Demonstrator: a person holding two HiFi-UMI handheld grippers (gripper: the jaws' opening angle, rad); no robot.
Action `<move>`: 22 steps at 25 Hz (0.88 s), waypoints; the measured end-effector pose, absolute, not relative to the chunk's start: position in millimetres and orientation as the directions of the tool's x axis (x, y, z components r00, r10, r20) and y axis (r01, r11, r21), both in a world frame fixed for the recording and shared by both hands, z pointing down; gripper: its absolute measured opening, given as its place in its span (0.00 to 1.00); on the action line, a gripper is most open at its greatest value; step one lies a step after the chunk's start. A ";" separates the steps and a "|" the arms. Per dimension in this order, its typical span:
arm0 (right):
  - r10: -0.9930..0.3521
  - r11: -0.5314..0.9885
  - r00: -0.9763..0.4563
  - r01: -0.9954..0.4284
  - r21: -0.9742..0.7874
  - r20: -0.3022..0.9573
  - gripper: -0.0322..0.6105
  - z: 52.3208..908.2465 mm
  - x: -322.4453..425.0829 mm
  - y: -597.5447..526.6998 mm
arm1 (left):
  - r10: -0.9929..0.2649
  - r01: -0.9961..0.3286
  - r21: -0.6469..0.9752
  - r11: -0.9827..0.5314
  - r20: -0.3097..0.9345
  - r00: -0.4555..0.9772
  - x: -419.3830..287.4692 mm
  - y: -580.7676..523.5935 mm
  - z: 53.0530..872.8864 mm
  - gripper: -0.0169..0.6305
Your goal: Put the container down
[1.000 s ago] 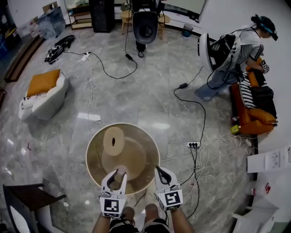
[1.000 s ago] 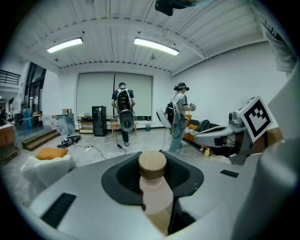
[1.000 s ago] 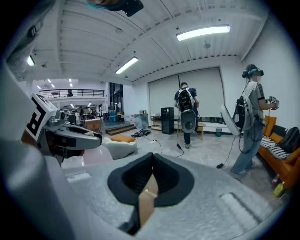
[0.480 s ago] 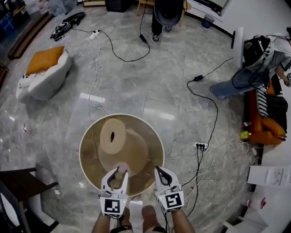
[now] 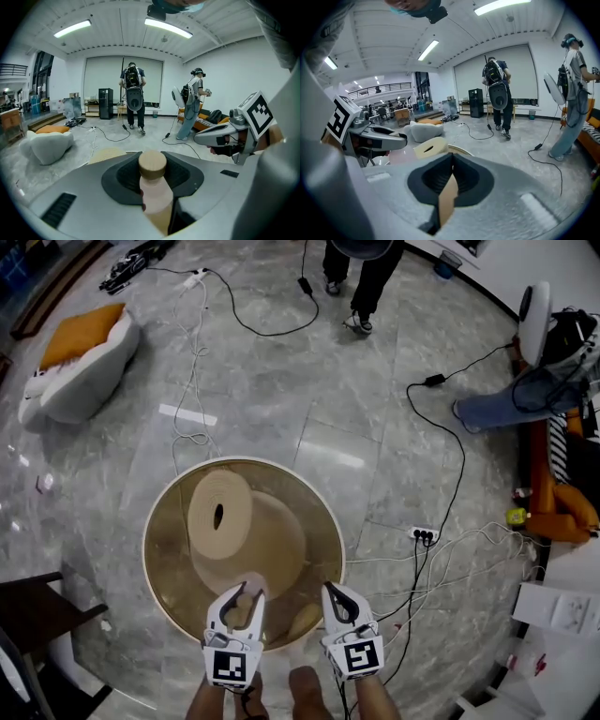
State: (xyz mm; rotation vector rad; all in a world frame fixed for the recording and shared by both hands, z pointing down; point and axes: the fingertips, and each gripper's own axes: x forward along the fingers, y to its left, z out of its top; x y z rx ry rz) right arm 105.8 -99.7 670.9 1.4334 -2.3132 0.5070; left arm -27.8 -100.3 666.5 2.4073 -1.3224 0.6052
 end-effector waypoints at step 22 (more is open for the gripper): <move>-0.737 0.402 -0.425 -0.901 -0.164 0.526 0.05 791.2 118.0 -109.9 | -0.671 -0.858 0.120 -0.500 0.572 0.471 -4.3 -110.2 797.0 0.23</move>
